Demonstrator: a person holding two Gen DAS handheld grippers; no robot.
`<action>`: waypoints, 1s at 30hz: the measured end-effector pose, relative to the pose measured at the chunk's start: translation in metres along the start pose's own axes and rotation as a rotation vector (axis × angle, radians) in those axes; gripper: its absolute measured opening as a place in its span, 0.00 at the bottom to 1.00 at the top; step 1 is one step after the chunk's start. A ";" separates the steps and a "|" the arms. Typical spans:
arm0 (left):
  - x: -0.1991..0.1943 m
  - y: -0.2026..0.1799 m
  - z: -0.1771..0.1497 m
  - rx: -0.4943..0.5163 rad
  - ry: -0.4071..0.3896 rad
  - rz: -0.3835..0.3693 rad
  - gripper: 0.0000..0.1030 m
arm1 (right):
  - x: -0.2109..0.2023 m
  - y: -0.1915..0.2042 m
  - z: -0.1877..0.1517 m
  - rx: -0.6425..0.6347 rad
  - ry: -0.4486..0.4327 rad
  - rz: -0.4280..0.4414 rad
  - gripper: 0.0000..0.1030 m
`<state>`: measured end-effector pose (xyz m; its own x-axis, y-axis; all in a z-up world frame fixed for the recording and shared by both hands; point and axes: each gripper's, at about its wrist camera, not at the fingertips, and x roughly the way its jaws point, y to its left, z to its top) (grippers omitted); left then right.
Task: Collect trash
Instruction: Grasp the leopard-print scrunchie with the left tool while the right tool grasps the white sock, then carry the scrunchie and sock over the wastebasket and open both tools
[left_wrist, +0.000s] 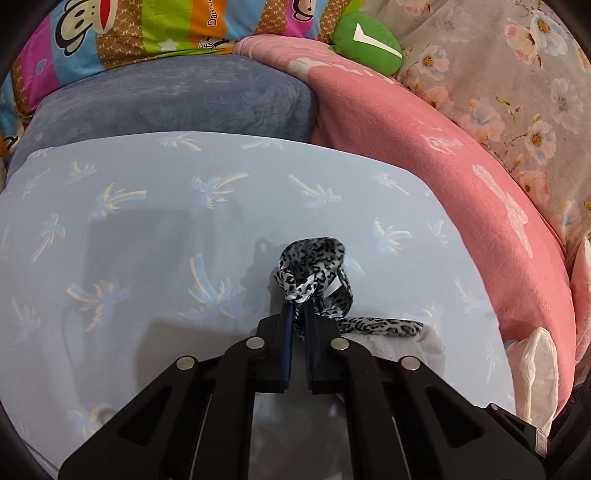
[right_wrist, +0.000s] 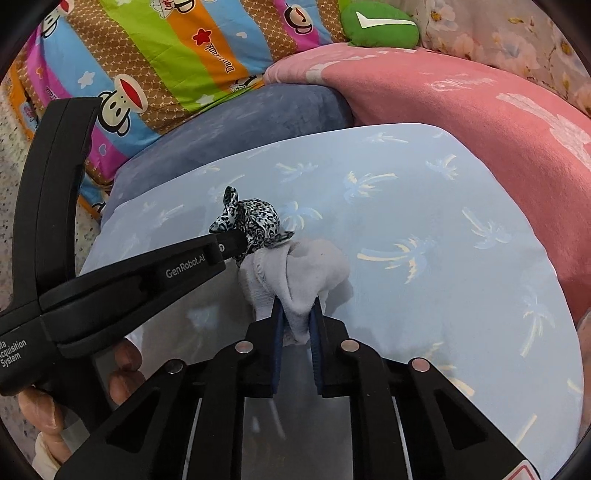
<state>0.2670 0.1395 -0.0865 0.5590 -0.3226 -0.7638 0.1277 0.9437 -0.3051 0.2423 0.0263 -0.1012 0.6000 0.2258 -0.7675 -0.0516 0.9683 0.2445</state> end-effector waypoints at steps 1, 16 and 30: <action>-0.003 -0.002 -0.001 0.002 -0.004 0.002 0.04 | -0.005 -0.001 -0.001 0.003 -0.005 -0.003 0.11; -0.081 -0.069 -0.024 0.074 -0.089 -0.035 0.04 | -0.123 -0.045 -0.022 0.091 -0.137 -0.045 0.11; -0.126 -0.152 -0.063 0.191 -0.126 -0.111 0.04 | -0.232 -0.109 -0.053 0.202 -0.263 -0.104 0.11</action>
<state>0.1258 0.0322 0.0206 0.6292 -0.4247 -0.6509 0.3395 0.9036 -0.2614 0.0662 -0.1259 0.0186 0.7802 0.0658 -0.6220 0.1643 0.9380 0.3053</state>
